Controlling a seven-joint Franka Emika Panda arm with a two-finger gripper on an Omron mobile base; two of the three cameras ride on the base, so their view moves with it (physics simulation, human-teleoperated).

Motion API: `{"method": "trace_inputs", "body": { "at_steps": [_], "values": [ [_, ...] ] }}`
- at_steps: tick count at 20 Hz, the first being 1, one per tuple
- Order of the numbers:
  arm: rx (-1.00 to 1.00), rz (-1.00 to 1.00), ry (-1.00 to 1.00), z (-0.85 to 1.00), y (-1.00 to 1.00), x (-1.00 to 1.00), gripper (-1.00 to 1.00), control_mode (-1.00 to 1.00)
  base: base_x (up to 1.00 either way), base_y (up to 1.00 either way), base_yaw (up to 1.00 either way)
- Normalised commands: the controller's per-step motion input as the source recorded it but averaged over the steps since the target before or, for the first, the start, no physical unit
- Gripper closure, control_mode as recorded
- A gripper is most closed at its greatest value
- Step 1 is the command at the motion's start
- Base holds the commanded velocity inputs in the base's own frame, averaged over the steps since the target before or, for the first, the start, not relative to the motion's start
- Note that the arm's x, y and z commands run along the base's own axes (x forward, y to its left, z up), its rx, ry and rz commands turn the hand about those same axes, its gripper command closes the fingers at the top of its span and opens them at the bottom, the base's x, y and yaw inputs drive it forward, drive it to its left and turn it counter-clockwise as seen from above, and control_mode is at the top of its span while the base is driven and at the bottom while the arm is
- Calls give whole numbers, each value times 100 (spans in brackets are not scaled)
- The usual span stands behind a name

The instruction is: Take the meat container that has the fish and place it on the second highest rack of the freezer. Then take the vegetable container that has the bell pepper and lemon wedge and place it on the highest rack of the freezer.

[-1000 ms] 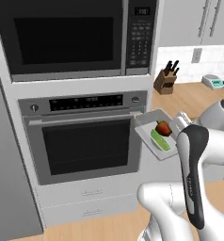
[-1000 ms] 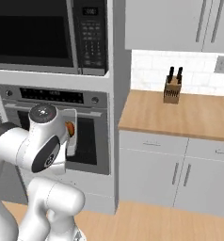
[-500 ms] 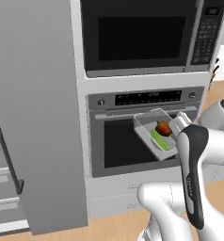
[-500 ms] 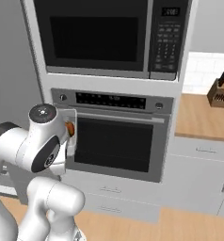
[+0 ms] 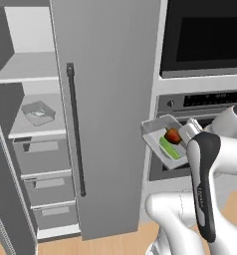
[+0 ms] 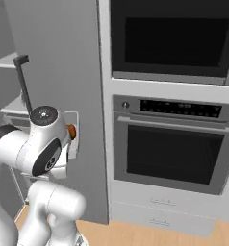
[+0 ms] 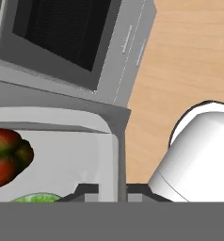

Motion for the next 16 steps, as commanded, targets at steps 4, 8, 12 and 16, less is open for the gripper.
{"method": "trace_inputs", "body": {
  "at_steps": [4,8,12,16],
  "values": [
    [0,0,0,0,0,0,100,100,0,100,0],
    [0,0,0,0,0,0,100,100,0,100,0],
    [0,0,0,0,0,0,100,100,4,96,0],
    [0,0,0,0,0,0,100,100,33,11,0]
  ]
}}
